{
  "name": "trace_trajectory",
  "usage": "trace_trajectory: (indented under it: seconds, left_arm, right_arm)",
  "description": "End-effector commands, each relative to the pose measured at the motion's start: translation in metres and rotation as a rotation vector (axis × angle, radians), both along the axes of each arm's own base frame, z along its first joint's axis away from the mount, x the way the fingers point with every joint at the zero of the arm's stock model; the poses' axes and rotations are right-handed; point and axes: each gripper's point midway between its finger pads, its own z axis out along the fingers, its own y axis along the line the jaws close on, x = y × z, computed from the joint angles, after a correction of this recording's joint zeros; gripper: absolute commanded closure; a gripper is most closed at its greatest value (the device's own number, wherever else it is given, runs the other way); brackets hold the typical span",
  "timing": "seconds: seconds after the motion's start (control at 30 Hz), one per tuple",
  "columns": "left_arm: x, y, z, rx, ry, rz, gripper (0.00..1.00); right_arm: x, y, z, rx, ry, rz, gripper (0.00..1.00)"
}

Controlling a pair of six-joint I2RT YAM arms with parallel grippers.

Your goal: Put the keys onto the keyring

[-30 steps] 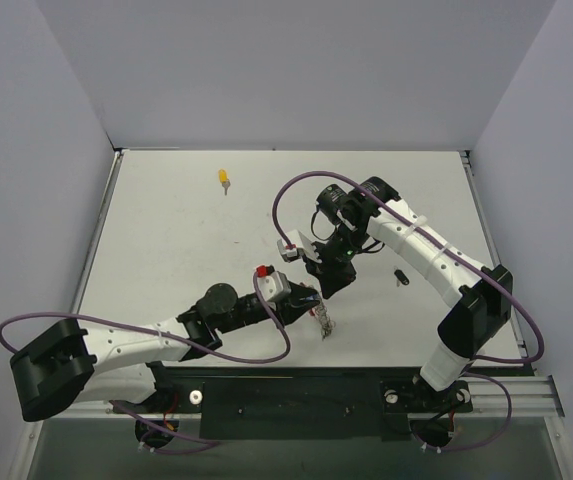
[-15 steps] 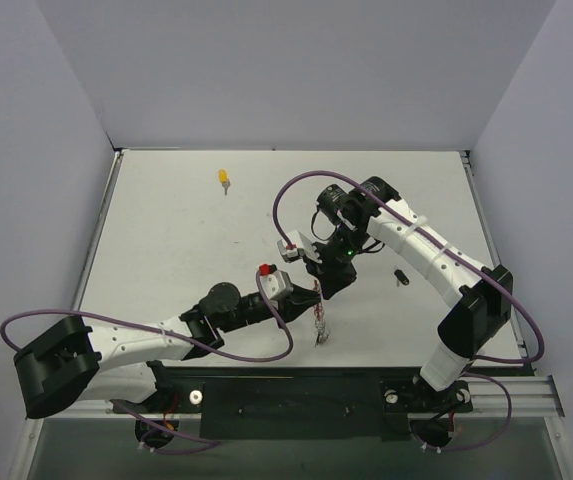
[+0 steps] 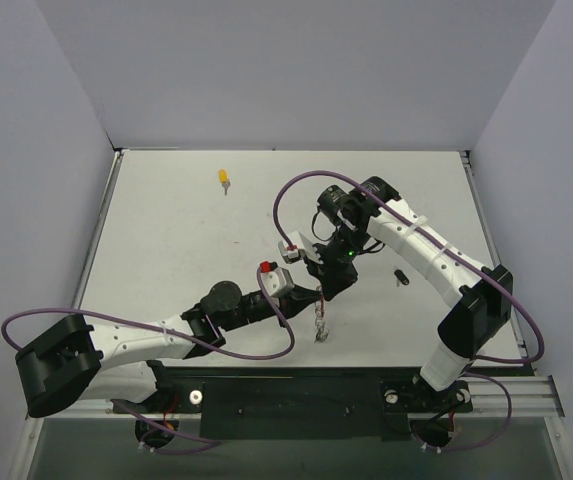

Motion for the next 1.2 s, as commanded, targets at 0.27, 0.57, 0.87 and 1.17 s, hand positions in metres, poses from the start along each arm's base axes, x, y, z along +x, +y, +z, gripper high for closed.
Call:
trace_trajectory:
  seconds: [0.27, 0.57, 0.87, 1.17]
  left_arm:
    - [0.0024, -0.0047, 0.0288, -0.069, -0.031, -0.002, 0.95]
    - [0.0029, -0.0049, 0.0295, -0.070, -0.026, 0.001, 0.87]
    - [0.0031, -0.0044, 0.0288, -0.071, -0.025, 0.004, 0.81]
    - [0.0028, -0.0040, 0.0300, -0.076, -0.024, 0.003, 0.80]
  right_arm:
    - [-0.0098, 0.0024, 0.0156, 0.039, 0.020, 0.016, 1.00]
    - [-0.0098, 0.0027, 0.0150, 0.039, 0.023, 0.015, 1.00]
    - [-0.0096, 0.0023, 0.0150, 0.037, 0.024, 0.015, 1.00]
    - [-0.0103, 0.0031, 0.0147, 0.039, 0.025, 0.020, 1.00]
